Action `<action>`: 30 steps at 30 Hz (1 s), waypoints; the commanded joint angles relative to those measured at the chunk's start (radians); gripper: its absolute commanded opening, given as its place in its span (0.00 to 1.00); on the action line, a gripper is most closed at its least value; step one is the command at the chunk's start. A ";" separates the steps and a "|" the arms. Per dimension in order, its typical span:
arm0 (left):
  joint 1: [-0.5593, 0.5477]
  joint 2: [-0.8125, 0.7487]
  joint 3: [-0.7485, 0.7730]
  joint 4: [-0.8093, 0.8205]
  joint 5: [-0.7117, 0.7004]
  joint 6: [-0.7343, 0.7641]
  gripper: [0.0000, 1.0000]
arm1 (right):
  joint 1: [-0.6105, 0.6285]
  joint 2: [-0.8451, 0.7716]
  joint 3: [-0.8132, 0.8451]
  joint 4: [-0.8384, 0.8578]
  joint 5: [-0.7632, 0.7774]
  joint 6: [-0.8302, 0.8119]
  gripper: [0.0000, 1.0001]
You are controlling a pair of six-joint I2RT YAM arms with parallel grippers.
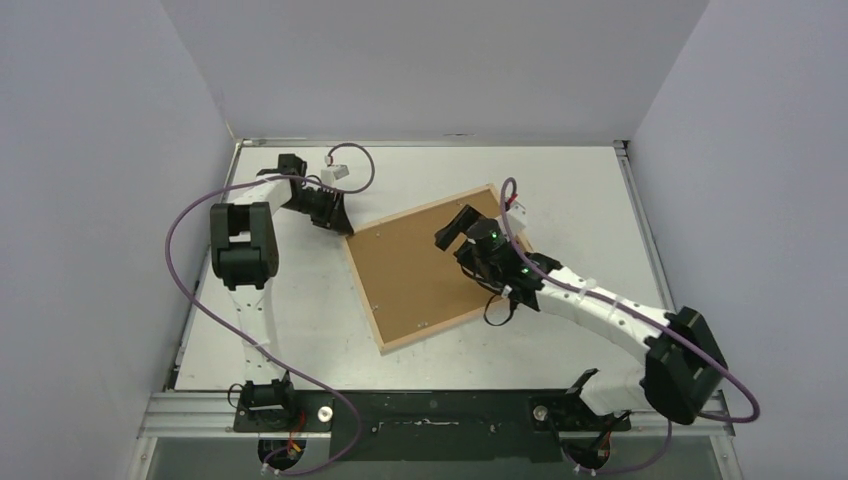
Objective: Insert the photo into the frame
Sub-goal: Adjust the photo frame at the center of the board.
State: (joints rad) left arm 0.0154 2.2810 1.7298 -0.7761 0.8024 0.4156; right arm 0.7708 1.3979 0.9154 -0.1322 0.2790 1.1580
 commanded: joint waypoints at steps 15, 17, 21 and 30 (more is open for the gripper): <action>-0.059 -0.017 0.098 0.067 0.078 -0.127 0.40 | -0.020 -0.302 -0.299 -0.320 0.021 0.158 1.00; -0.066 0.004 0.121 0.070 0.078 -0.144 0.40 | -0.040 -0.298 -0.323 -0.284 0.011 0.158 1.00; -0.068 0.009 0.113 0.058 0.076 -0.134 0.35 | -0.093 -0.273 -0.362 -0.174 -0.002 0.129 1.00; -0.043 -0.016 0.050 0.100 0.045 -0.133 0.28 | -0.214 -0.184 -0.341 -0.032 -0.056 0.042 1.00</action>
State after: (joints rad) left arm -0.0425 2.2765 1.7954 -0.7223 0.8474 0.2901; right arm 0.5800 1.1961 0.5476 -0.2672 0.2321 1.2484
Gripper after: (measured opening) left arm 0.288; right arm 0.999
